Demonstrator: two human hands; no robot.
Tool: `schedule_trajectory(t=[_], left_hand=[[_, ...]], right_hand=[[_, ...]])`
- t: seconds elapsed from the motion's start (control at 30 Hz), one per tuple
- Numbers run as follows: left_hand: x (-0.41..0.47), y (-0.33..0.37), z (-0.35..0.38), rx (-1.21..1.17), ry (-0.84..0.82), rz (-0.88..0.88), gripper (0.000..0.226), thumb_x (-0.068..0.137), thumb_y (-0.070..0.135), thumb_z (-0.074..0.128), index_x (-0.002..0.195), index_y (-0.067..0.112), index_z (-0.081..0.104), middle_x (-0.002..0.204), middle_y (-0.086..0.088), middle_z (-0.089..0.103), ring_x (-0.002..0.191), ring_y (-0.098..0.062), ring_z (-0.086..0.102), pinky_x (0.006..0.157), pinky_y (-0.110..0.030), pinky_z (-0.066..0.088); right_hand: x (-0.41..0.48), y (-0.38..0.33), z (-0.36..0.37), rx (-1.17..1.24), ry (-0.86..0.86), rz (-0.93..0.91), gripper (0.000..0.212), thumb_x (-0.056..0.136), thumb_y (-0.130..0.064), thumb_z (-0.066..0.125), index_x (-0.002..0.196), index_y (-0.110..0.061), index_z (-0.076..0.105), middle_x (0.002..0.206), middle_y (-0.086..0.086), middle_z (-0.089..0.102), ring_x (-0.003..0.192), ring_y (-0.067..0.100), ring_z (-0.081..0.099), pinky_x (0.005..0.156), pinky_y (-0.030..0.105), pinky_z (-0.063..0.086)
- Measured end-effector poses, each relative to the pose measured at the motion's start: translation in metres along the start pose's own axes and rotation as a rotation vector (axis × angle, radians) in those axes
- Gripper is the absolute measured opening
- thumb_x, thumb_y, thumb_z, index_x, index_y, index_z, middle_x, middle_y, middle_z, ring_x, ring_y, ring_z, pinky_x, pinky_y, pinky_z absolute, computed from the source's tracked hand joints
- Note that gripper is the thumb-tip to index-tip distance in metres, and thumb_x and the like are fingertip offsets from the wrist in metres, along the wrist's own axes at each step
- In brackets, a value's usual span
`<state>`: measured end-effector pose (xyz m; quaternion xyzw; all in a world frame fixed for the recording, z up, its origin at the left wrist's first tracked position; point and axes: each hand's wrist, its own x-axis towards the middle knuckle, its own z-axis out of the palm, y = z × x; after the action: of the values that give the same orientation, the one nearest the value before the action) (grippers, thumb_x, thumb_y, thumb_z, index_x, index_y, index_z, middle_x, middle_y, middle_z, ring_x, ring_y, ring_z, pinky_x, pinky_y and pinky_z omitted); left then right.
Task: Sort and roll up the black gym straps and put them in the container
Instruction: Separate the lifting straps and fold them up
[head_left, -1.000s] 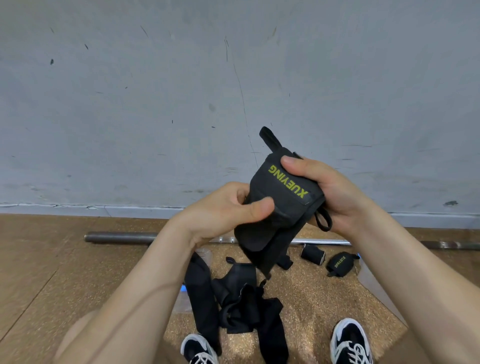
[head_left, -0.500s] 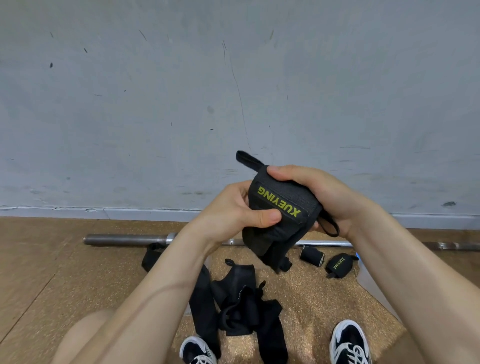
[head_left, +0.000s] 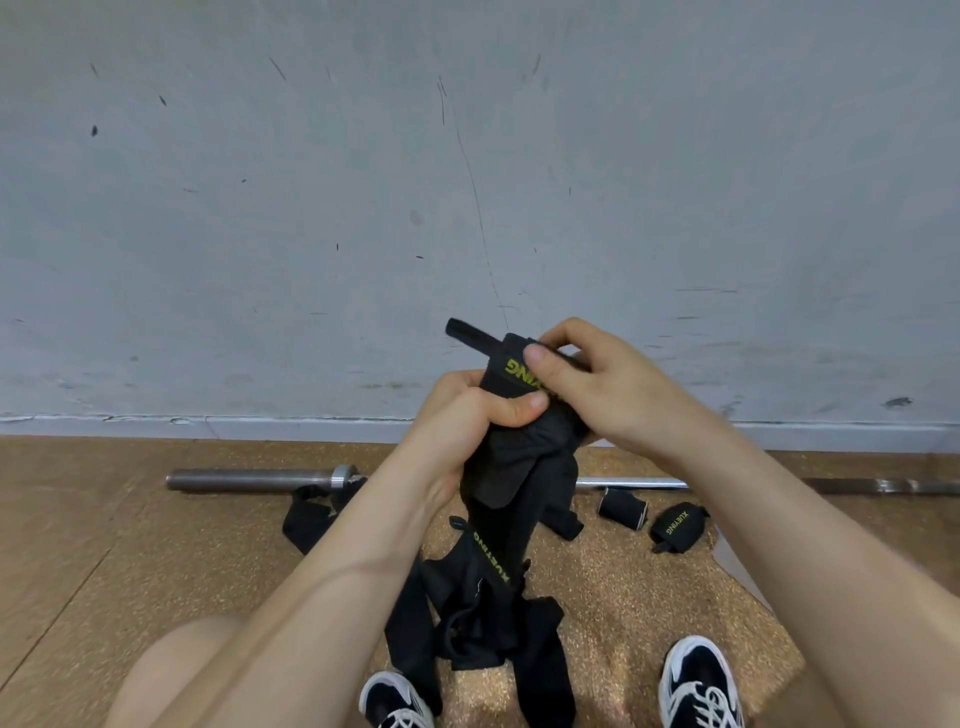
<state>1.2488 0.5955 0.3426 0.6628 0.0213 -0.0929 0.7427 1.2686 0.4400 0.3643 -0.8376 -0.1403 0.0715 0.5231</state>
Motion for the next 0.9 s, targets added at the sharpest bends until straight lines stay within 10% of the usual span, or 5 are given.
schedule_trajectory(t=[0.2, 0.67, 0.9], left_hand=[[-0.001, 0.006, -0.009, 0.118, -0.071, 0.036, 0.037, 0.068, 0.033, 0.079, 0.093, 0.006, 0.074, 0.092, -0.013, 0.076, 0.084, -0.022, 0.073, 0.073, -0.025, 0.056], [0.002, 0.002, -0.010, 0.093, 0.006, 0.205, 0.005, 0.082, 0.007, 0.070, 0.086, 0.009, 0.072, 0.080, -0.001, 0.076, 0.074, -0.013, 0.072, 0.066, -0.022, 0.055], [0.005, 0.000, -0.017, -0.157, -0.277, 0.223, 0.074, 0.054, 0.040, 0.093, 0.108, -0.001, 0.061, 0.094, -0.002, 0.075, 0.089, -0.013, 0.072, 0.076, -0.022, 0.055]], right_hand=[[0.000, -0.002, 0.004, 0.159, 0.106, 0.057, 0.042, 0.100, -0.047, 0.051, 0.073, -0.015, 0.059, 0.053, -0.007, 0.054, 0.043, 0.007, 0.050, 0.038, 0.018, 0.036], [-0.003, -0.013, -0.003, 0.588, 0.098, 0.196, 0.047, 0.099, -0.047, 0.052, 0.062, -0.022, 0.034, 0.048, -0.002, 0.026, 0.038, 0.011, 0.016, 0.041, 0.020, 0.010], [-0.009, -0.010, -0.007, 0.826, -0.214, 0.399, 0.047, 0.100, -0.045, 0.045, 0.060, -0.022, 0.044, 0.049, -0.004, 0.031, 0.035, 0.006, 0.015, 0.038, 0.015, 0.006]])
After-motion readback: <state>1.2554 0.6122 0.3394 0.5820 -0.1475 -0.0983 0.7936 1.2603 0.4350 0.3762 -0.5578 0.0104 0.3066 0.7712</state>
